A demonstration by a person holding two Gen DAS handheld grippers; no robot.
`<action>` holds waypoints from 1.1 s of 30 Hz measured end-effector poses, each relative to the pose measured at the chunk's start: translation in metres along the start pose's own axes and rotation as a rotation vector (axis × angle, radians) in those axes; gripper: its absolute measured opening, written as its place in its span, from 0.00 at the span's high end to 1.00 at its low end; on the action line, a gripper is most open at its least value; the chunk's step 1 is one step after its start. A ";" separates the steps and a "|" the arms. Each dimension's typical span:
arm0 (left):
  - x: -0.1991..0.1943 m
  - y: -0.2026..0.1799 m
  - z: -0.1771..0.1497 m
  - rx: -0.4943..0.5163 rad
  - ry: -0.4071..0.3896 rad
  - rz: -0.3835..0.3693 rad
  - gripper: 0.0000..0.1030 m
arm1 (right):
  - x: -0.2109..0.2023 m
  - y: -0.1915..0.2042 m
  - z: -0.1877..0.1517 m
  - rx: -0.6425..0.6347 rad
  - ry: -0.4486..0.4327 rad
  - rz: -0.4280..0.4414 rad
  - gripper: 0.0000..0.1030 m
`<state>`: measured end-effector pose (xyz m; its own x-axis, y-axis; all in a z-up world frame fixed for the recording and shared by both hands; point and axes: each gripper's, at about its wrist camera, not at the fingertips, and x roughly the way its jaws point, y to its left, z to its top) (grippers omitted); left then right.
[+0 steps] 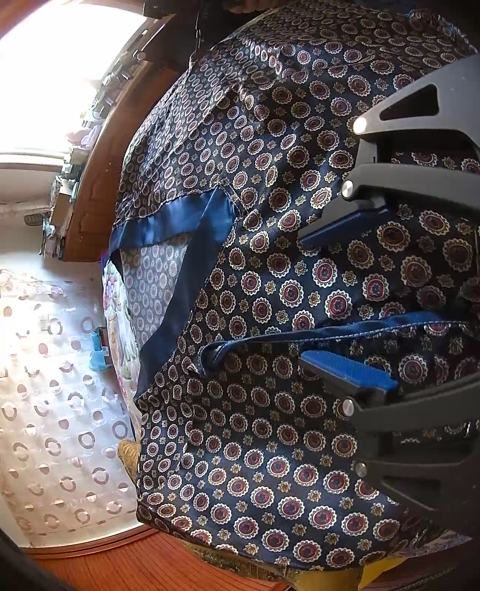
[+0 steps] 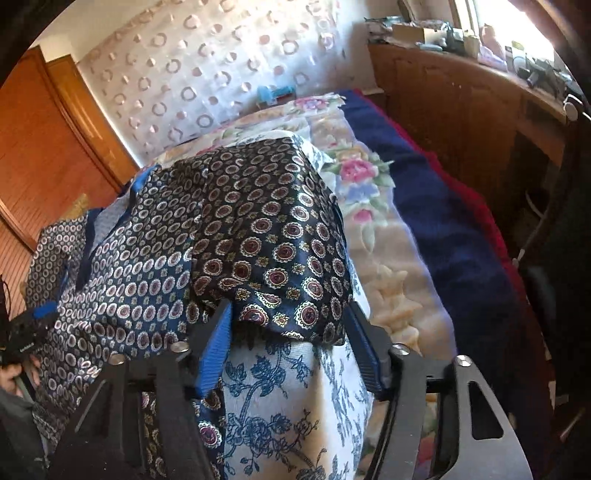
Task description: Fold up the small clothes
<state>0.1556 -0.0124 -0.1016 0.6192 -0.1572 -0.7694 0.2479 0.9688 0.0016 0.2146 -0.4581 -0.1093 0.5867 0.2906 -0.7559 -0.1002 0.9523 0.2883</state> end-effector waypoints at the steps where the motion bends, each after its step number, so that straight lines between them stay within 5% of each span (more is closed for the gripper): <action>1: 0.000 0.000 0.000 0.000 0.000 0.002 0.42 | 0.001 -0.001 0.000 0.001 0.009 0.003 0.55; 5: 0.001 0.002 0.000 -0.012 0.004 0.006 0.39 | 0.001 0.001 0.002 -0.014 0.011 0.012 0.77; 10: 0.002 0.004 0.001 -0.023 0.006 0.004 0.36 | -0.006 0.015 0.005 -0.112 -0.043 -0.098 0.97; 15: 0.000 0.003 0.000 -0.014 0.006 0.007 0.36 | -0.026 0.035 0.014 -0.175 -0.160 -0.122 0.99; 22: -0.043 -0.003 -0.002 -0.023 -0.126 -0.010 0.36 | -0.050 0.105 0.026 -0.340 -0.262 -0.040 0.99; 31: -0.092 -0.020 -0.008 -0.029 -0.226 -0.062 0.36 | -0.025 0.176 -0.005 -0.479 -0.149 0.061 0.97; 33: -0.099 -0.025 -0.008 -0.028 -0.236 -0.063 0.36 | -0.020 0.178 -0.013 -0.486 -0.122 0.047 0.84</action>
<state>0.0823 -0.0199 -0.0310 0.7608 -0.2551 -0.5967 0.2730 0.9600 -0.0623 0.1748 -0.2928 -0.0508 0.6597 0.3483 -0.6659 -0.4738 0.8806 -0.0088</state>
